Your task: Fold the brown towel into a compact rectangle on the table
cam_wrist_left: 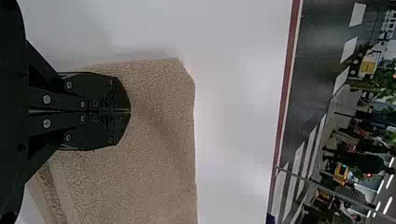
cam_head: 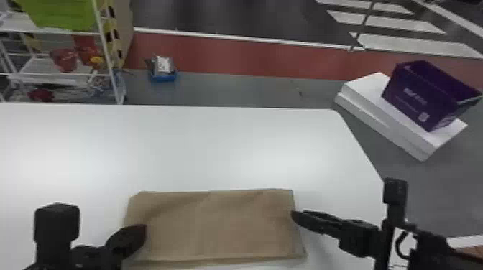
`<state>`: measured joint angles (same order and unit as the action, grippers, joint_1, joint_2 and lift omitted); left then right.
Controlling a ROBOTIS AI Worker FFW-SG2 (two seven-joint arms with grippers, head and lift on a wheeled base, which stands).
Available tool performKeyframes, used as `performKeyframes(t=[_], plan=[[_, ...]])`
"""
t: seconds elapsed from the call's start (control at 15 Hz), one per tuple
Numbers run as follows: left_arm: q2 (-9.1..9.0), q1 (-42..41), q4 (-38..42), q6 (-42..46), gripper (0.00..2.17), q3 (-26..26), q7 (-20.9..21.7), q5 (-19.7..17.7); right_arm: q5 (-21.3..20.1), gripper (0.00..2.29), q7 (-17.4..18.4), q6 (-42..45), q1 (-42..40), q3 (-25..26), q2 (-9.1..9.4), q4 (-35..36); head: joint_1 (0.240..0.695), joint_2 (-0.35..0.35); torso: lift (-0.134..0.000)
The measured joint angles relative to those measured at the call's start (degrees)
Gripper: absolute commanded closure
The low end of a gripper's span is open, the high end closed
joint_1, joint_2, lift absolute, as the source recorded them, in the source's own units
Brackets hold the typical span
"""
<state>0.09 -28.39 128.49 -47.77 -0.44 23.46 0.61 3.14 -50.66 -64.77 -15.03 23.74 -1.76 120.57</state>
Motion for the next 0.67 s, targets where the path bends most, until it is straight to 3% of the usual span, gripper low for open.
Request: performKeyframes(t=[0.67], plan=[[0.00, 0.1, -0.1, 0.5, 1.82, -0.2, 1.2, -0.2, -2.8, 0.55, 0.6, -6.8, 2.2, -1.9, 0.00, 0.0, 0.695, -0.175, -0.124]])
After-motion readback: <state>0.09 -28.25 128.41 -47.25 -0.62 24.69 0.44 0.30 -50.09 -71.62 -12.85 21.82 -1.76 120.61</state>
